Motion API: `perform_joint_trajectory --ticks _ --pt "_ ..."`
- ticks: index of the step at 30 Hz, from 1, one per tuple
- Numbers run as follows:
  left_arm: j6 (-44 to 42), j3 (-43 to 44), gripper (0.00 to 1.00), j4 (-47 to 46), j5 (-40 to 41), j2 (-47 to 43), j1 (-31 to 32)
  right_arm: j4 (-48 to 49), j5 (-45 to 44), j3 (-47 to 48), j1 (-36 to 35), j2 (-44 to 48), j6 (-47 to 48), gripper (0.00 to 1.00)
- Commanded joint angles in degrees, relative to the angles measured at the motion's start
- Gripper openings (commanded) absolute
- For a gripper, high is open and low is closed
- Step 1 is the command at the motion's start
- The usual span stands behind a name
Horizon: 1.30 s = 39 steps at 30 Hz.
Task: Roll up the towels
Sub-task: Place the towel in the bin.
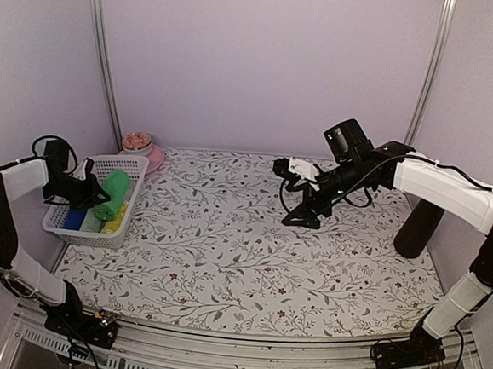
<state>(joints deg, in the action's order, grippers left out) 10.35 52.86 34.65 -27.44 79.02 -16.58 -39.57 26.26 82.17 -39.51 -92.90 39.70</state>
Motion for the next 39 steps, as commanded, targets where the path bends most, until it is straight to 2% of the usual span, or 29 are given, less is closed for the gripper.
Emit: perform_joint_trajectory --ticks 1,4,11,18,21,24,35,36,39 --pt "-1.73 0.58 0.0 0.35 -3.45 1.55 -1.3 1.59 1.71 -1.02 -1.64 0.77 0.37 0.99" --pt "-2.67 2.47 0.0 5.21 -1.83 2.3 -2.24 1.63 2.37 -1.18 -1.99 0.32 0.7 0.99" --pt "-1.05 0.31 0.0 10.18 0.8 -0.49 -4.19 2.04 2.29 -1.92 -4.26 -0.14 1.51 0.99" --pt "0.62 -2.12 0.0 11.0 3.5 -5.64 -4.51 2.39 0.29 -2.09 -7.22 -0.14 1.87 0.99" --pt "0.84 -1.4 0.0 8.28 1.65 -8.14 -5.11 2.69 -0.28 -2.43 -7.42 0.25 2.04 0.99" --pt "3.09 -1.56 0.0 6.7 3.11 -9.72 -5.36 2.98 -0.94 -2.67 -7.47 0.43 2.04 0.99" --pt "3.73 -5.94 0.0 8.73 4.0 -6.35 -5.83 3.25 -0.69 -2.89 -7.52 0.08 2.39 0.99" --pt "4.0 -5.86 0.02 8.78 4.24 -5.63 -5.83 3.23 -0.61 -2.89 -7.55 0.16 2.4 0.99" --pt "4.0 -5.94 0.22 8.96 4.1 -3.14 -5.83 3.15 -0.51 -2.98 -7.58 0.53 2.4 0.99"
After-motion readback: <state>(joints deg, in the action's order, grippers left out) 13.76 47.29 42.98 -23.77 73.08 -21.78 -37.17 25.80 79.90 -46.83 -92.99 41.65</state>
